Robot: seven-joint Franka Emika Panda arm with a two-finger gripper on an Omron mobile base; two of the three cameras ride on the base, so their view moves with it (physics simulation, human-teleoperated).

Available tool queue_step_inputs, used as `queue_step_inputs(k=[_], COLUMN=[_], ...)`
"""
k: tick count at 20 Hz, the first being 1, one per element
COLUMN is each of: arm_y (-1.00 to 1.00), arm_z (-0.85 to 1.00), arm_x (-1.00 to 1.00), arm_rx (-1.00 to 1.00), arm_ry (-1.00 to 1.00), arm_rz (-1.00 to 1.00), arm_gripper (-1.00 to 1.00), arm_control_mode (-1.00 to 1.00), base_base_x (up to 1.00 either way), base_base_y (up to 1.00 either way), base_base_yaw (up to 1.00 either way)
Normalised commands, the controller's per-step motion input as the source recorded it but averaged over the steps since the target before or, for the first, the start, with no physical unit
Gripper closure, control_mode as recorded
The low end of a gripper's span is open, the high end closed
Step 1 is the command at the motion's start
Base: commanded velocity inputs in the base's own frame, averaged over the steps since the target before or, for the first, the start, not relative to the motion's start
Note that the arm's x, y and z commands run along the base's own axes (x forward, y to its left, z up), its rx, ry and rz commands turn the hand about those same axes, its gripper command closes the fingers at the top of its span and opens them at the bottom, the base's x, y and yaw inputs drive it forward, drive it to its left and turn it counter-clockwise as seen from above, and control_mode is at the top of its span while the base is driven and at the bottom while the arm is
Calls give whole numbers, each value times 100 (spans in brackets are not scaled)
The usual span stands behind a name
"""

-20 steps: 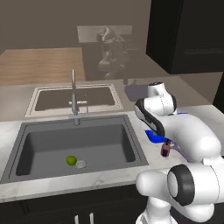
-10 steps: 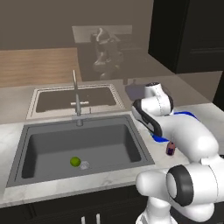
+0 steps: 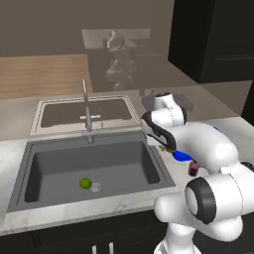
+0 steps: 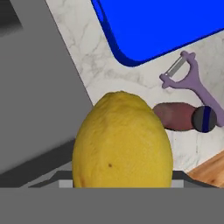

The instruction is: Pick up all produce items and place them in the sink. Turn on the sink faucet to wash them. Then turn the sink off and put them in the tray.

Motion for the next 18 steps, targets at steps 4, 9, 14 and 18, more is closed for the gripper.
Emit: queue_step_inputs(k=[4, 9, 14, 18], arm_y=[54, 54, 40, 21], arm_z=[0, 0, 0, 0], arm_x=[42, 15, 17, 2], arm_rx=[4, 8, 7, 6], arm_ry=[8, 5, 0, 0], arm_rz=[15, 19, 15, 14], arm_gripper=[100, 100, 100, 100], arm_control_mode=[-100, -100, -100, -100], base_base_x=[0, 0, 0, 0], base_base_y=[0, 0, 0, 0], base_base_yaw=[0, 0, 0, 0])
